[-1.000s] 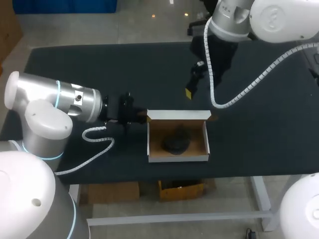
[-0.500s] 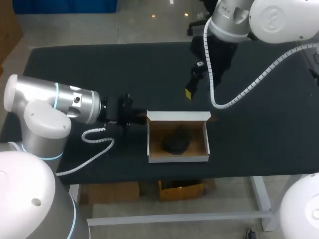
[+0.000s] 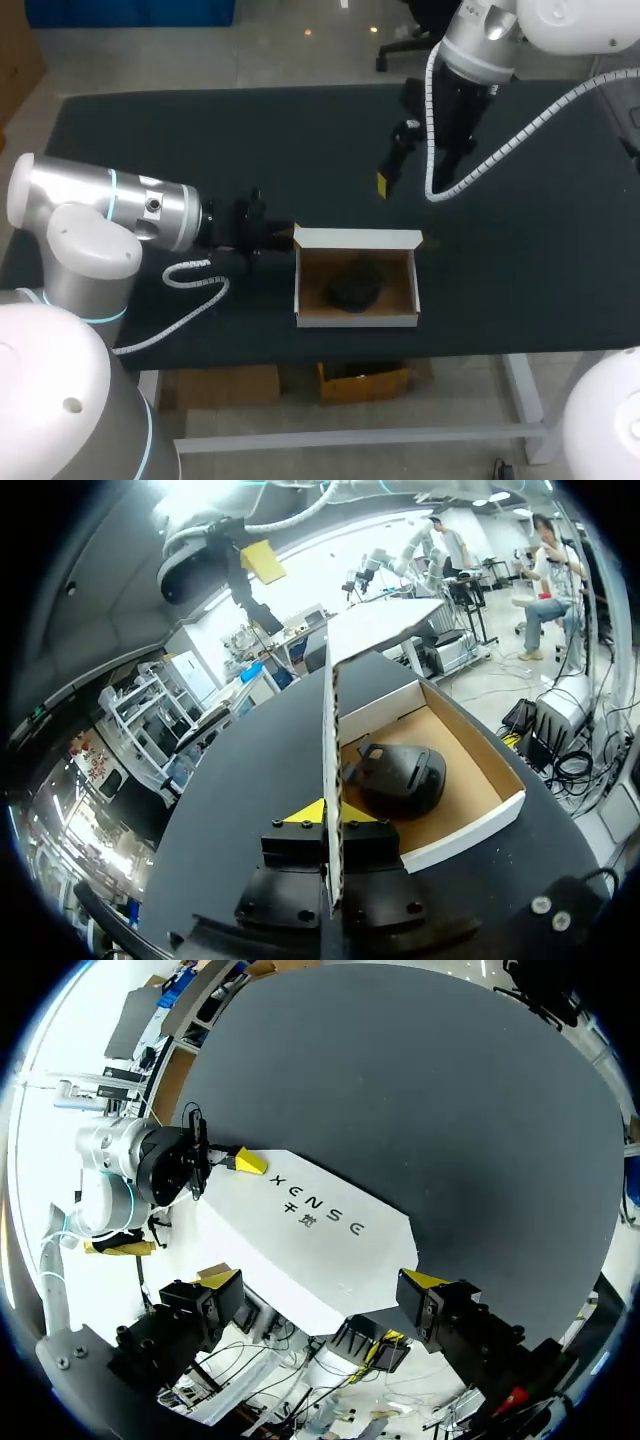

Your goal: Assemble the packaging by folding the flat box into shape, placing the metal phone stand inside, and closing the box properly

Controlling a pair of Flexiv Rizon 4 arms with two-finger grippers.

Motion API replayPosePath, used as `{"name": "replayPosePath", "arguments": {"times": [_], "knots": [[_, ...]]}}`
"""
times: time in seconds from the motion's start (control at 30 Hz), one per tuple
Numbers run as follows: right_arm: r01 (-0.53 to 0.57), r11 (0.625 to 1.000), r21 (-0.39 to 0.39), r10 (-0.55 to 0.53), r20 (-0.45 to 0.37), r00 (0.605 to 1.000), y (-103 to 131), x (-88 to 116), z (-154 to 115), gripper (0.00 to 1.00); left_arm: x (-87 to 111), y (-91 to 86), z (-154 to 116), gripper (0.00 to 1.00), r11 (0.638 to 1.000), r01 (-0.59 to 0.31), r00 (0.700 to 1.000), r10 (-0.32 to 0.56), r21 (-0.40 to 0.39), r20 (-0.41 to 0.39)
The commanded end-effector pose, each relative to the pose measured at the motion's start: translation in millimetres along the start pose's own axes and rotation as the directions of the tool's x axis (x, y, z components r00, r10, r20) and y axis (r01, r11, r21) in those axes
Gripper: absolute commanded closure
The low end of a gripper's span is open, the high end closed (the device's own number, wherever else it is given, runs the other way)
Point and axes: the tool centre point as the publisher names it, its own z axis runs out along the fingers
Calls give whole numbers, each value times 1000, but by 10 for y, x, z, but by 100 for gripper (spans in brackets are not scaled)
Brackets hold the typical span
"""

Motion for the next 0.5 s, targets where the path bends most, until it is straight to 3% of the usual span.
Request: {"name": "replayPosePath", "arguments": {"times": [0.03,0.13,0.27,0.5], "knots": [[-112,989,99,117,-48,992,45,-73,4,0,71,22,14,100,1000,-11,1000,11,2,13],[-193,972,132,200,-45,979,4,-106,64,0,79,17,15,100,1000,-19,1000,19,2,16],[-333,924,189,337,9,941,-44,-177,144,0,85,16,11,100,1000,-27,999,27,-1,25],[-368,910,189,369,31,929,-79,-196,172,0,109,33,25,100,999,-33,999,33,-1,26]]}}
